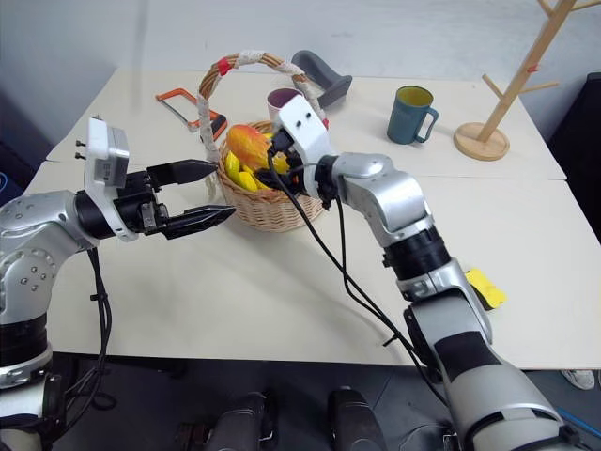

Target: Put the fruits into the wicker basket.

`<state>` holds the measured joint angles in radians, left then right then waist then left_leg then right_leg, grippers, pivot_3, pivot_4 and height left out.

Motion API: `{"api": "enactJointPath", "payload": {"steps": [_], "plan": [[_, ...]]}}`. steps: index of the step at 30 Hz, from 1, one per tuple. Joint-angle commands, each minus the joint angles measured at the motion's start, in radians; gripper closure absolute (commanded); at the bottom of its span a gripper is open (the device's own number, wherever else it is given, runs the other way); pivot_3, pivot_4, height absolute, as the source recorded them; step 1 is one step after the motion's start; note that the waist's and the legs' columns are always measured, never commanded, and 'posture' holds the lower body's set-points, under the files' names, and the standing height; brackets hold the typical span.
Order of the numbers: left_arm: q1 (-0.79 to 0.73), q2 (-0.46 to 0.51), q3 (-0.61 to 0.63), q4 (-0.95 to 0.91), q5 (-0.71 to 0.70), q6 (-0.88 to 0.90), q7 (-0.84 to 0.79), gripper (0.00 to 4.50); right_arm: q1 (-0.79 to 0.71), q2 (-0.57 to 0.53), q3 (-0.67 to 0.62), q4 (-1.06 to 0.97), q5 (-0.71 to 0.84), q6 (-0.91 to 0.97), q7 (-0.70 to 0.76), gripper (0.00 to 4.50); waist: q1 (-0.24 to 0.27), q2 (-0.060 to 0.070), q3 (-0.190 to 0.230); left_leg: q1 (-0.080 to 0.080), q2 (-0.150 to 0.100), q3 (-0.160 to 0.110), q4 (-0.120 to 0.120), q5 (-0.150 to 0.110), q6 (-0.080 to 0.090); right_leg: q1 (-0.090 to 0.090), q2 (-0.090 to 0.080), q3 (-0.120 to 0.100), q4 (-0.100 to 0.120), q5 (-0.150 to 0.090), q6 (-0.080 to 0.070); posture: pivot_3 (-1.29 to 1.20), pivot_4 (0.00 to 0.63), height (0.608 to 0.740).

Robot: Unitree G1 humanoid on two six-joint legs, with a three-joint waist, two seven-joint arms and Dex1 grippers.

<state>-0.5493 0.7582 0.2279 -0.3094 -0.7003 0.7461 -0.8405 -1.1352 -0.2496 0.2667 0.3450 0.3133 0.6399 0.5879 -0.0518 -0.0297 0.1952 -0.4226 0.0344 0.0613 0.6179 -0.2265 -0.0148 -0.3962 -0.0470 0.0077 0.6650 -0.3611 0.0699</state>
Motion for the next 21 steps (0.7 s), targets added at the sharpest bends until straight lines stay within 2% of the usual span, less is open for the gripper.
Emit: {"api": "enactJointPath", "payload": {"steps": [1,6,10,12,14,21], "plan": [[0.008,0.002,0.027,-0.044,-0.019,-0.018,0.013,0.0,-0.016,-0.009,-0.02,-0.041,-0.036,-0.037,0.023,0.09,0.0,0.0,0.0,0.0,0.0,0.0,0.0,0.0,0.0,0.0,0.0,0.0,0.0,0.0,0.0,0.0,0.15,0.74],[0.0,-0.008,0.042,-0.047,-0.041,-0.009,0.041,0.0,0.132,-0.133,-0.101,-0.353,0.006,0.052,0.056,0.03,0.01,0.0,0.0,-0.002,0.0,0.0,0.0,-0.001,0.001,0.0,-0.001,0.0,0.001,0.0,0.0,0.0,0.15,0.74],[-0.009,-0.017,0.047,-0.052,-0.06,0.001,0.065,0.0,0.251,-0.184,-0.212,-0.516,0.052,0.154,0.005,0.03,0.02,0.0,0.0,-0.002,0.0,0.0,0.0,-0.001,0.001,0.001,-0.001,-0.001,-0.001,0.0,0.0,0.0,0.15,0.74],[-0.011,-0.021,0.042,-0.059,-0.064,0.0,0.075,0.0,0.299,-0.167,-0.283,-0.531,0.052,0.18,-0.072,0.03,0.017,0.0,0.0,-0.001,0.0,0.001,0.0,-0.002,0.002,0.001,-0.001,0.0,-0.002,0.0,0.0,0.0,0.15,0.74],[-0.01,-0.025,0.039,-0.065,-0.068,0.0,0.084,0.0,0.319,-0.143,-0.309,-0.511,0.039,0.174,-0.123,0.03,0.016,0.0,0.0,0.0,0.0,0.001,-0.001,-0.002,0.003,0.001,0.0,0.0,-0.002,0.0,0.0,0.0,0.15,0.74],[-0.038,-0.022,0.018,-0.054,-0.061,-0.009,0.077,0.0,0.121,-0.016,-0.283,-0.101,-0.054,-0.063,-0.179,0.03,-0.006,0.0,0.0,0.004,0.001,0.001,-0.001,0.004,0.002,0.001,0.002,0.0,0.005,0.002,-0.002,0.0,0.15,0.74]]}}
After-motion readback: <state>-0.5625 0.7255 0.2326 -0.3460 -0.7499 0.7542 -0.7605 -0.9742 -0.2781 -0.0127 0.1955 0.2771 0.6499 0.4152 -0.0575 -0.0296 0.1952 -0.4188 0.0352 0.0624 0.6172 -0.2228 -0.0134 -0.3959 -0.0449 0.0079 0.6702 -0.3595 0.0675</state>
